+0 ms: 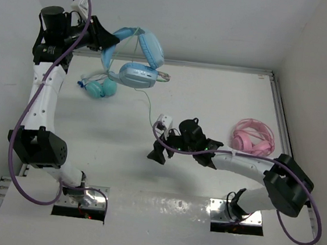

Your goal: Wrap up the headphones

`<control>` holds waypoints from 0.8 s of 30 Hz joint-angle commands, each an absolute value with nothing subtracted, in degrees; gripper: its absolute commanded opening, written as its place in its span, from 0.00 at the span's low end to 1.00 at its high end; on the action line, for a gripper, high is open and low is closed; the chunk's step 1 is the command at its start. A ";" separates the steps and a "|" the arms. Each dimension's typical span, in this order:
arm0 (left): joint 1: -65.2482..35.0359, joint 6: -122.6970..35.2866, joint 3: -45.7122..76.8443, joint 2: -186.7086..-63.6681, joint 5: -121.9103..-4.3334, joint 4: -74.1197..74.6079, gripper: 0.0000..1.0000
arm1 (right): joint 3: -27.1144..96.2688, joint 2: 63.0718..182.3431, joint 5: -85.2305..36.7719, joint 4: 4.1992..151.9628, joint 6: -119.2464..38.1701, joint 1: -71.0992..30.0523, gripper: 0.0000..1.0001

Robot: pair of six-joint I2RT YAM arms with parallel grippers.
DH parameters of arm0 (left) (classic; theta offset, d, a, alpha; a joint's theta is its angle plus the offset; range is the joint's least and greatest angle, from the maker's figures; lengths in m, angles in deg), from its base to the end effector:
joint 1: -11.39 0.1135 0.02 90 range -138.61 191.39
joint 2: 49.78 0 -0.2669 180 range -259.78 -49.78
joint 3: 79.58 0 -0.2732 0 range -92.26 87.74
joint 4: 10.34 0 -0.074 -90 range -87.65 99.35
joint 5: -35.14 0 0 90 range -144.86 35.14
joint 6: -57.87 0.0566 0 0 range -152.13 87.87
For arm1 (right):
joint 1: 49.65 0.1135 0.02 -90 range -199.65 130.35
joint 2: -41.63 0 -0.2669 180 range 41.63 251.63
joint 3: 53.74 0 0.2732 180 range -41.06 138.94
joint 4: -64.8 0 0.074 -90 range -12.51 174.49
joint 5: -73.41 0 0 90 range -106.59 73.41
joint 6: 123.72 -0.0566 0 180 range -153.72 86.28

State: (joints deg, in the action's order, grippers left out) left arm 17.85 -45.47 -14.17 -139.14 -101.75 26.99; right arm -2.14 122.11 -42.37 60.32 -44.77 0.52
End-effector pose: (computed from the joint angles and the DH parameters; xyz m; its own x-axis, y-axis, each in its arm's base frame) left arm 0.3766 0.0011 0.4732 -0.3486 -0.1982 -0.9161 0.5673 0.7334 -0.3745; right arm 0.1918 0.2683 0.1932 -0.4409 -0.2591 -0.8594 -0.8770 0.3284 0.3509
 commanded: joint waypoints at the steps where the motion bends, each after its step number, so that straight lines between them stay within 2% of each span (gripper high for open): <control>1: 18.51 -48.03 -17.21 -137.23 -102.85 23.35 0.00 | -3.54 122.64 -15.92 57.51 -41.47 0.45 0.76; 2: 18.51 -48.03 -17.21 -137.23 -102.85 23.35 0.00 | -2.22 124.23 -9.45 59.88 -39.98 0.45 0.75; 4: 18.60 -48.03 -17.03 -137.23 -102.76 23.27 0.00 | 4.27 130.70 -5.71 67.68 -39.00 0.45 0.75; 8: 18.60 -48.65 -15.80 -137.15 -102.67 22.56 0.00 | 10.88 141.17 -3.50 69.75 -38.99 -0.25 0.73; 10: 18.60 -48.65 -14.84 -136.53 -102.41 22.04 0.00 | 12.99 145.49 -2.53 70.01 -41.18 -1.66 0.69; 17: 18.51 -47.60 -14.48 -136.18 -101.79 22.56 0.00 | 12.56 149.03 -3.40 69.75 -42.51 -4.47 0.58; 19: 18.60 -47.51 -13.96 -136.35 -101.27 22.47 0.00 | 12.73 149.82 -6.02 70.97 -42.34 -4.65 0.53; 24: 18.60 -47.51 -12.90 -136.53 -100.48 22.04 0.00 | 13.17 152.28 -11.57 72.56 -44.44 -4.65 0.27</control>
